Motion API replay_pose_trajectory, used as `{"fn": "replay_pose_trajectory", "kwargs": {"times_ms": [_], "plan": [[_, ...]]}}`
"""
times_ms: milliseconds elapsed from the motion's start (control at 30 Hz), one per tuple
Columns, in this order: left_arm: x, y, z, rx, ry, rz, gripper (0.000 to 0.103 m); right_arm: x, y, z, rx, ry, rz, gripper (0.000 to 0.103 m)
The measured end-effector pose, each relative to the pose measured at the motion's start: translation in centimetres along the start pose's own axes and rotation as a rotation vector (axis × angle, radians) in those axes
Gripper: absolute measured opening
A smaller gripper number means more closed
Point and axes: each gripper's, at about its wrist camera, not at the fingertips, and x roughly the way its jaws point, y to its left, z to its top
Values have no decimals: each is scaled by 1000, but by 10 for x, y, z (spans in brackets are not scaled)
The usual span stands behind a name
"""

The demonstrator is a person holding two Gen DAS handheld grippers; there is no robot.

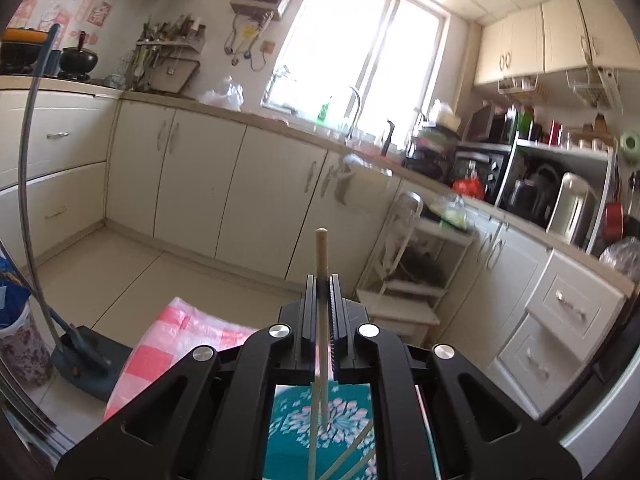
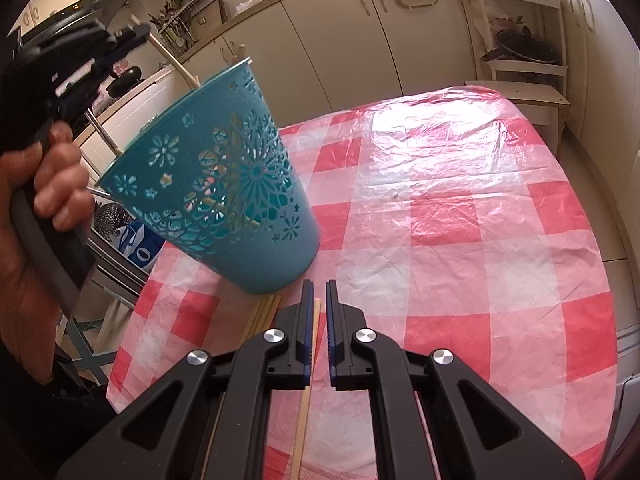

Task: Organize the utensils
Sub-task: 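Close the right tool on a wooden stick from the bundle, then carry the stick with the right tool over the basket and release it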

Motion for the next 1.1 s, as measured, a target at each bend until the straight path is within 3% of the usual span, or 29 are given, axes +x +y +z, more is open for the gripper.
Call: {"fn": "replay_pose_trajectory", "kwargs": {"times_ms": [133, 200, 300, 467, 733, 800, 867, 933, 1000, 1100], "plan": [[5, 4, -15, 16, 111, 10, 5, -5, -1, 5, 9, -28, 4, 7], [4, 9, -24, 3, 157, 25, 17, -10, -1, 7, 17, -55, 9, 7], [-9, 19, -35, -15, 163, 48, 38, -20, 0, 10, 27, -110, 21, 7], [-44, 29, -51, -2, 150, 79, 48, -42, 3, 21, 75, -231, 89, 7], [-69, 65, -64, -88, 171, 98, 51, -71, 25, 40, 100, -371, 214, 7], [-72, 72, -63, -105, 167, 99, 51, -78, 29, 43, 82, -385, 182, 7], [-74, 77, -60, -109, 158, 107, 51, -75, 28, 44, 63, -344, 142, 7], [-76, 84, -57, -120, 156, 119, 52, -62, 25, 37, 45, -235, 54, 12], [-78, 92, -54, -150, 158, 121, 52, -37, 19, 18, 40, -102, -25, 36], [-80, 100, -52, -175, 161, 127, 53, -2, 20, -7, 3, 70, -71, 36]]}}
